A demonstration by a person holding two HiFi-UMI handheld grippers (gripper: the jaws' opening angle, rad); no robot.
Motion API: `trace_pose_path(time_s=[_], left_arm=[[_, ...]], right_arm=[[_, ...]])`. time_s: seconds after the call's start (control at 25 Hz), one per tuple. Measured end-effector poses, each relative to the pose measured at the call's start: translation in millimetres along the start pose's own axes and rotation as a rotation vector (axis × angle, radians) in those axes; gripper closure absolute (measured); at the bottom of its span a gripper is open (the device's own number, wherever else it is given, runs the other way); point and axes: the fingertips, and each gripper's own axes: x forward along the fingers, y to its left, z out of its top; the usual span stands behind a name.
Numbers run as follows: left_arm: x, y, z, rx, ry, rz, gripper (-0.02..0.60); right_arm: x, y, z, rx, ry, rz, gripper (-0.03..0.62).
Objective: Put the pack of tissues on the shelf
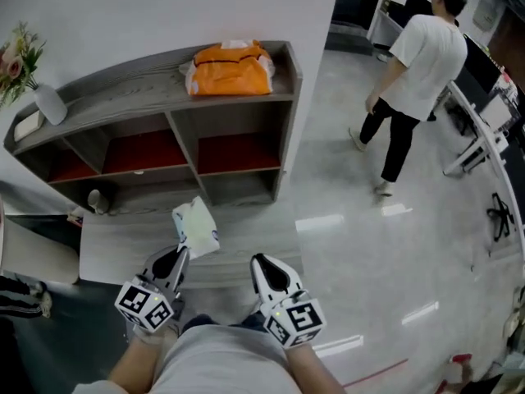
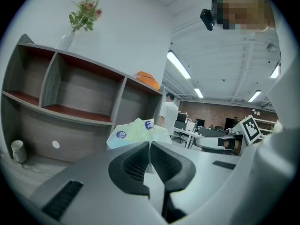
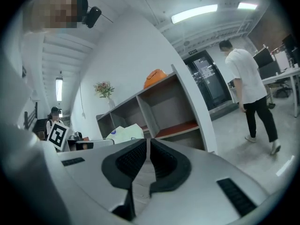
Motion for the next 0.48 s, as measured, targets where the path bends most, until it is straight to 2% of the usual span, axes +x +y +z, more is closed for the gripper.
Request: trace_pose_path(time_s=[0.24,0.48], left_arm=[[49.3,0.2,15.8,0.022,-0.024,0.022,0.560],[89.4,-2.3,27.0,0.043,-0.014,-0.016,0.560]], right_arm=[[-1.6,-37.2,19.6,0.019,-0.029,-0.007,0.559],[1.5,-55.1,27.1,0.014,-0.022,-0.038,0.559]])
